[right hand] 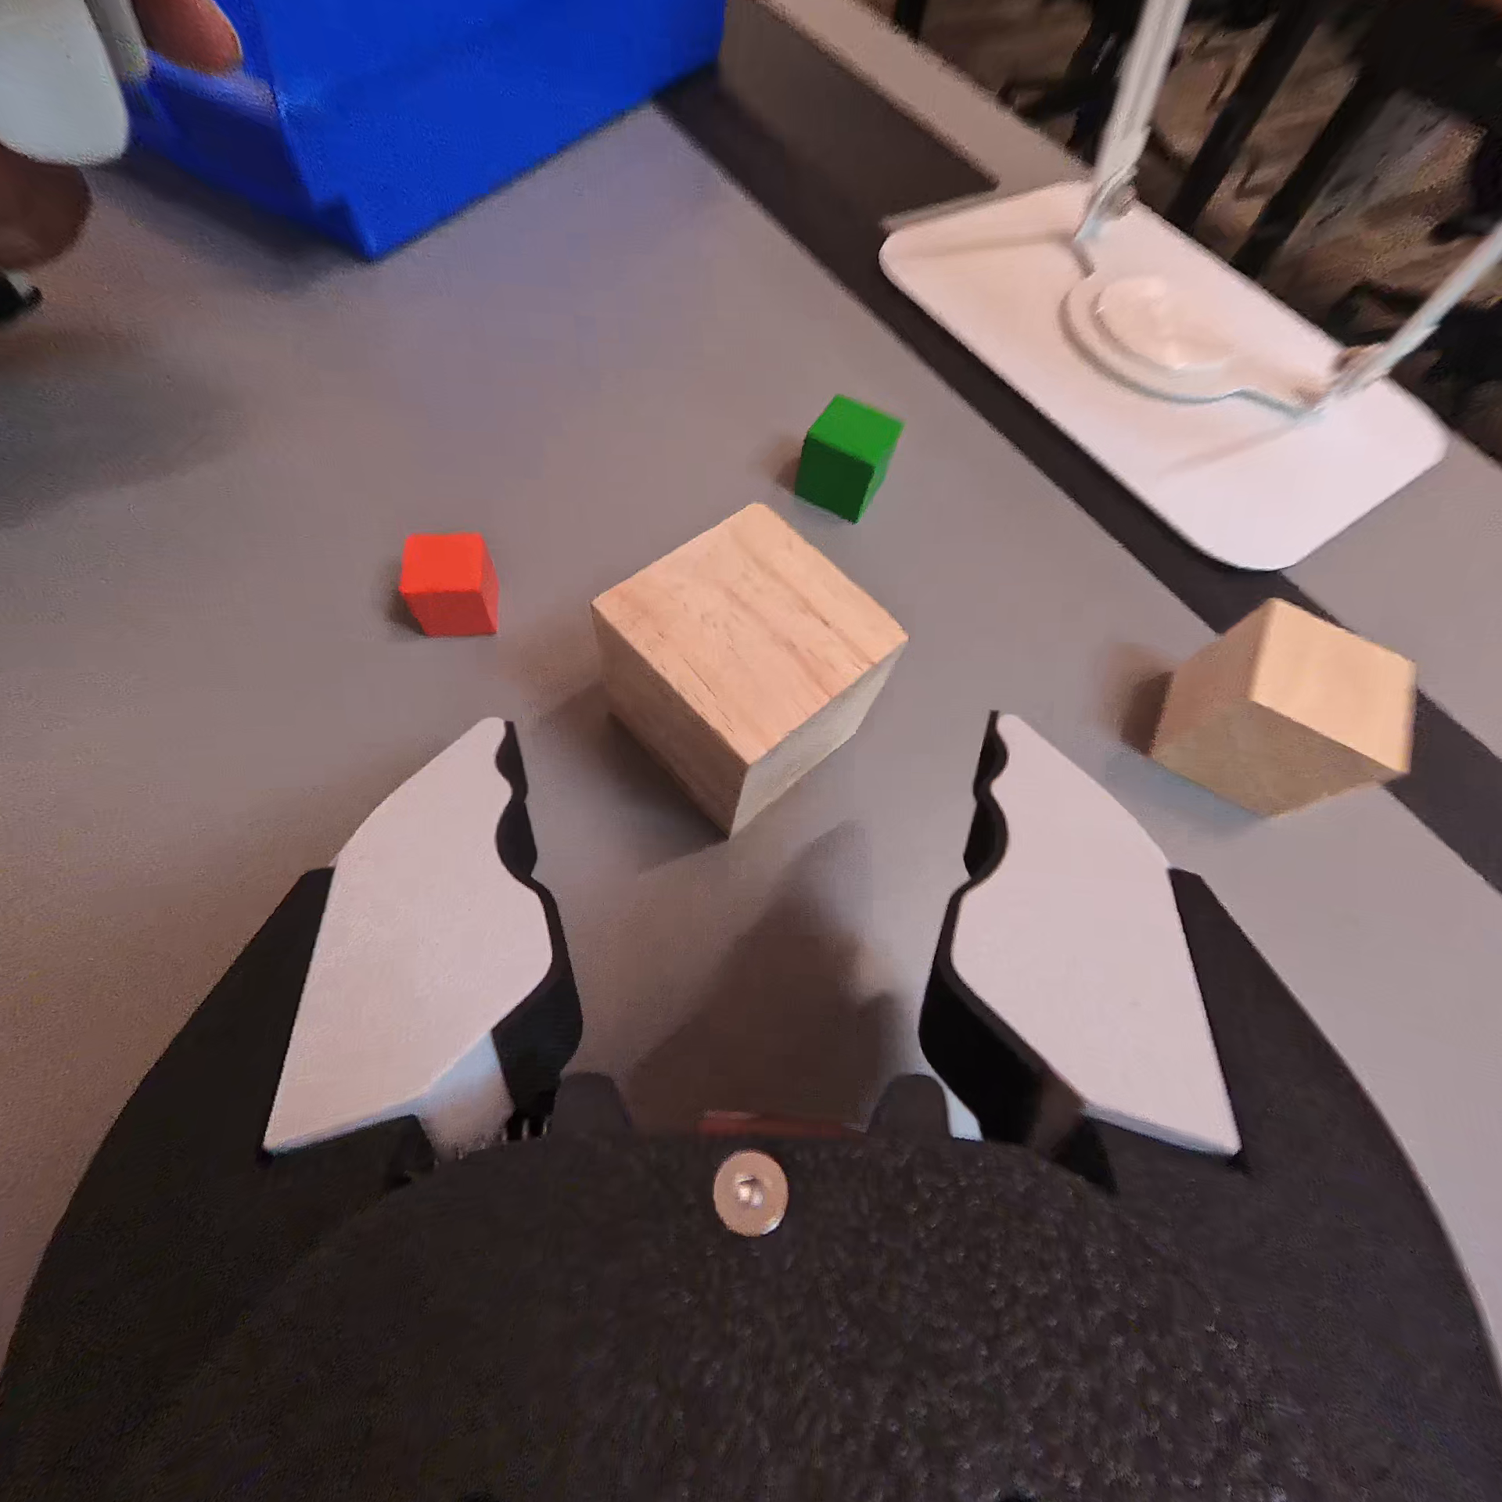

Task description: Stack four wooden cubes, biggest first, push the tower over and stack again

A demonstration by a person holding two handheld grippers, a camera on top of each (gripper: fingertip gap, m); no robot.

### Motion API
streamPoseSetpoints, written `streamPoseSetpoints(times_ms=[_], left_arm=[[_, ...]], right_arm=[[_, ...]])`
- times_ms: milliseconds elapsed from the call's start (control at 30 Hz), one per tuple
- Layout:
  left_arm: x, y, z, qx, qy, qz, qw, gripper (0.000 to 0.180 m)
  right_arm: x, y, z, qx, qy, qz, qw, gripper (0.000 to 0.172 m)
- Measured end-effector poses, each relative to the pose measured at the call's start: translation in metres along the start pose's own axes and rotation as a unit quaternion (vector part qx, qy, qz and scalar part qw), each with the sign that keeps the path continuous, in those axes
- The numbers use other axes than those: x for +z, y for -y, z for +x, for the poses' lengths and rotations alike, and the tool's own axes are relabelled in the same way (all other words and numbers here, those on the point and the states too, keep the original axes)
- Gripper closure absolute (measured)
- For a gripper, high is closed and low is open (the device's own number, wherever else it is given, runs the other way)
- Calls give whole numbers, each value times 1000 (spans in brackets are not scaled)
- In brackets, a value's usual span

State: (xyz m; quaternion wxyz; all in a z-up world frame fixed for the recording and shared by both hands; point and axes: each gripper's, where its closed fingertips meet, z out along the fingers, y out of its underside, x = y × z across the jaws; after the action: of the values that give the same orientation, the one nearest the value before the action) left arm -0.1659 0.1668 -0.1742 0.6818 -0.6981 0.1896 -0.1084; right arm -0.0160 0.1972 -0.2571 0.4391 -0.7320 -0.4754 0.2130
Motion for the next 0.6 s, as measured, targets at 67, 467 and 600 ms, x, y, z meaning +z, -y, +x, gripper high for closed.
streamPoseSetpoints(times_ms=[67,467,600], left_arm=[[1,-1,1,0,-3,-3,1000,180],[2,1,1,-9,-14,1,1000,180],[2,1,1,-11,-13,0,1000,180]], right_arm=[[15,-2,-3,-6,11,-21,1000,61],[0,19,-28,-25,-15,-20,999,88],[-11,44,-60,-15,-14,-2,1000,88]])
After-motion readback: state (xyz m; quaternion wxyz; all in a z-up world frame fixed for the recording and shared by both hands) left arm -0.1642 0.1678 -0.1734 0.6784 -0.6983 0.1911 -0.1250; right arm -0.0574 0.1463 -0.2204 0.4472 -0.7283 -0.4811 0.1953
